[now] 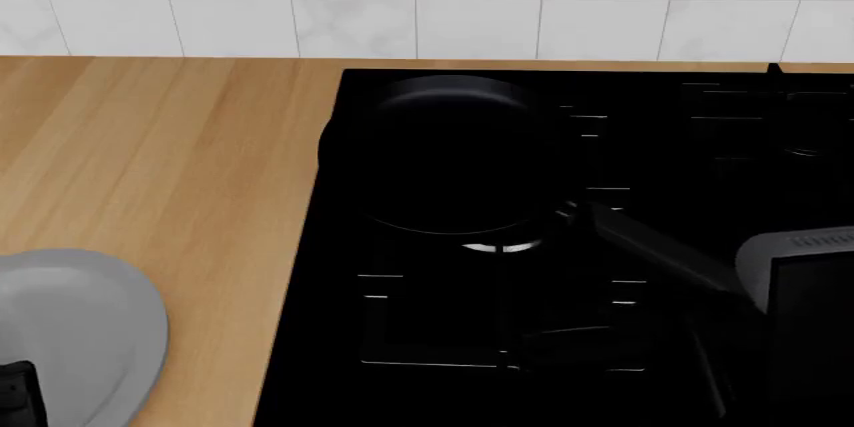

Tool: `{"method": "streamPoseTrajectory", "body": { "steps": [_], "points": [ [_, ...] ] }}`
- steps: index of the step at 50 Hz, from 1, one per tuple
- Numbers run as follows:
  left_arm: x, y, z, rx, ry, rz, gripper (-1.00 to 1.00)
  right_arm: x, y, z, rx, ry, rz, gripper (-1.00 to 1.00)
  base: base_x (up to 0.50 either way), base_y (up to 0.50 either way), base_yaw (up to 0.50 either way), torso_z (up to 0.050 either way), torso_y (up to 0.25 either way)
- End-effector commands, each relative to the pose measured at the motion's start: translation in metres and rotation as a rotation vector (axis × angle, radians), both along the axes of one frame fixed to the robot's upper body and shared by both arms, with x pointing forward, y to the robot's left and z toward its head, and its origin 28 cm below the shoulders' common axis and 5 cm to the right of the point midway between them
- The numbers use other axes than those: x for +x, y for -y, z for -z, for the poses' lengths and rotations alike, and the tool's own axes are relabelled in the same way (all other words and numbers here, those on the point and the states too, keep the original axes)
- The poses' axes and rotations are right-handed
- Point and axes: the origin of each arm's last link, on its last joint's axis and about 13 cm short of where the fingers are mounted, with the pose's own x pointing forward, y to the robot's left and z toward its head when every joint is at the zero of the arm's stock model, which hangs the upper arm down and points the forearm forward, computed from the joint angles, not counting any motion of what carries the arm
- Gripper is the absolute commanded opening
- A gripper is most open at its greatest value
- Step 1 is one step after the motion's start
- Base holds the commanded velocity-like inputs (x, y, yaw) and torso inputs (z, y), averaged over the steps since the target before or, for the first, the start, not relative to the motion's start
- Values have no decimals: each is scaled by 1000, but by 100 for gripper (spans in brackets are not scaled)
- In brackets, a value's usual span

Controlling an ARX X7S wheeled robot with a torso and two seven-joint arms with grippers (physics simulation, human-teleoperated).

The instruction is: Pick the zucchini from the plate and place it in the pan.

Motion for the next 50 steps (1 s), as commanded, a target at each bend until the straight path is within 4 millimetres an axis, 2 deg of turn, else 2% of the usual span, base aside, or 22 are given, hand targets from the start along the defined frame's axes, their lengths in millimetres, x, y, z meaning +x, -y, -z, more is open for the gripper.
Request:
{"method": "streamPoseTrajectory", "body": {
  "steps": [1,3,4,17,19,24,26,31,32,33,44,47,50],
  "points": [
    [-1,-1,0,-1,-1,-6,100,0,0,-1,1,-1,-1,100,0,0,0,0,0],
    [-1,-1,0,2,1,-6,100,0,0,-1,1,-1,-3,100,0,0,0,0,0],
    [-1,-1,0,4,2,-7,-100,0,0,-1,2,-1,-1,100,0,0,0,0,0],
    [-2,2,-3,8,14,11,-100,0,-1,-1,9,-3,-2,100,0,0,0,0,0],
    [-3,3,-14,26,59,16,-100,0,-1,-1,9,-2,-2,100,0,0,0,0,0],
    [-8,11,-68,81,246,75,-100,1,-2,-2,12,2,-5,100,0,0,0,0,0],
    [-10,15,-82,98,291,102,-100,2,-2,-2,15,9,-6,100,0,0,0,0,0],
    [-2,18,-78,84,294,145,-100,7,-4,-2,23,22,-4,100,0,0,0,0,0],
    [3,22,-64,73,260,182,-100,10,-4,-2,28,25,2,100,0,0,0,0,0],
    [7,24,-59,66,255,193,-100,11,-5,-2,28,30,1,100,0,0,0,0,0],
    [32,31,-57,52,314,301,-100,25,-9,2,29,48,17,100,0,0,0,0,0],
    [39,27,-51,58,305,290,-100,26,-9,4,34,56,19,100,0,0,0,0,0],
    [46,28,-54,65,321,310,-100,26,-11,3,36,65,16,100,0,0,0,0,0]
  ]
}}
